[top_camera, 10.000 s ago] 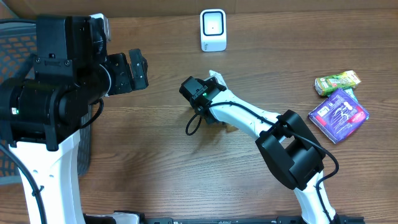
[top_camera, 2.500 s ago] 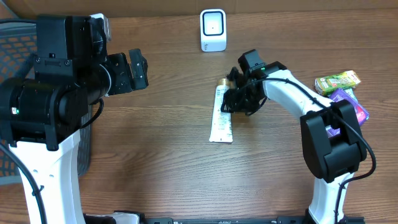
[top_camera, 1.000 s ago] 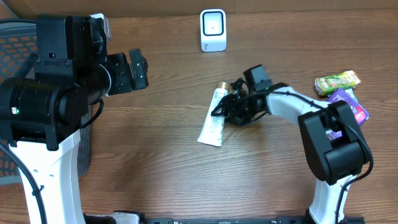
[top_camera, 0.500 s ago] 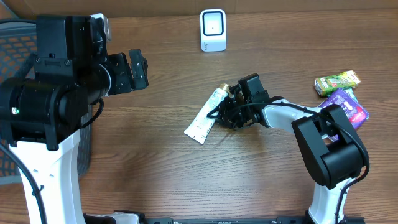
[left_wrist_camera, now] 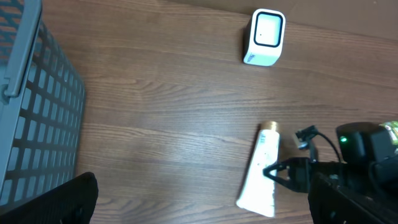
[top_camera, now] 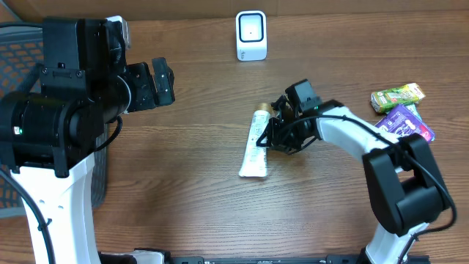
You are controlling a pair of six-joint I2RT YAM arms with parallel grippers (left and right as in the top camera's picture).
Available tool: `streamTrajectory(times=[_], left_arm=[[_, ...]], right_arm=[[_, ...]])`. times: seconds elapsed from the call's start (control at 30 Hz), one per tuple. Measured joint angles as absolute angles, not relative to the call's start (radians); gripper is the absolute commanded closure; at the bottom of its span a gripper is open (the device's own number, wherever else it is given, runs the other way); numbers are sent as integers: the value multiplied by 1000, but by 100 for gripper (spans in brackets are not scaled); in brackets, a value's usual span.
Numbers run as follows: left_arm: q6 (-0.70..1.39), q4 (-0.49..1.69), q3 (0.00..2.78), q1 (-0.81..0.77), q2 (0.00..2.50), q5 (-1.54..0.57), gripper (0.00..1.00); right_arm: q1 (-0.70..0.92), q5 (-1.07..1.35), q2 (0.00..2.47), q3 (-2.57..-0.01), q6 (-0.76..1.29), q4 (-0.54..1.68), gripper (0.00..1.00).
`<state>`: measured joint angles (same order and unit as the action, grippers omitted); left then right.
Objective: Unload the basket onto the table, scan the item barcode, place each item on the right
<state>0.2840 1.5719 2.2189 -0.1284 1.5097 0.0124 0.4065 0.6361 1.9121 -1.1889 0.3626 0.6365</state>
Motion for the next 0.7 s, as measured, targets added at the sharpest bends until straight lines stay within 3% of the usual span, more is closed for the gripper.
streamTrajectory(times=[0.27,0.57,0.7], left_arm=[[284,1572,2219,-128,1510,12,0],[284,1572,2219,-128,1510,12,0],[284,1572,2219,-128,1510,12,1]], right_arm=[[406,625,1877,-1559,-16,1050,80],[406,618,1828,-1654,-125,1070,71],[416,578,1830,-1594,-117,1070,59]])
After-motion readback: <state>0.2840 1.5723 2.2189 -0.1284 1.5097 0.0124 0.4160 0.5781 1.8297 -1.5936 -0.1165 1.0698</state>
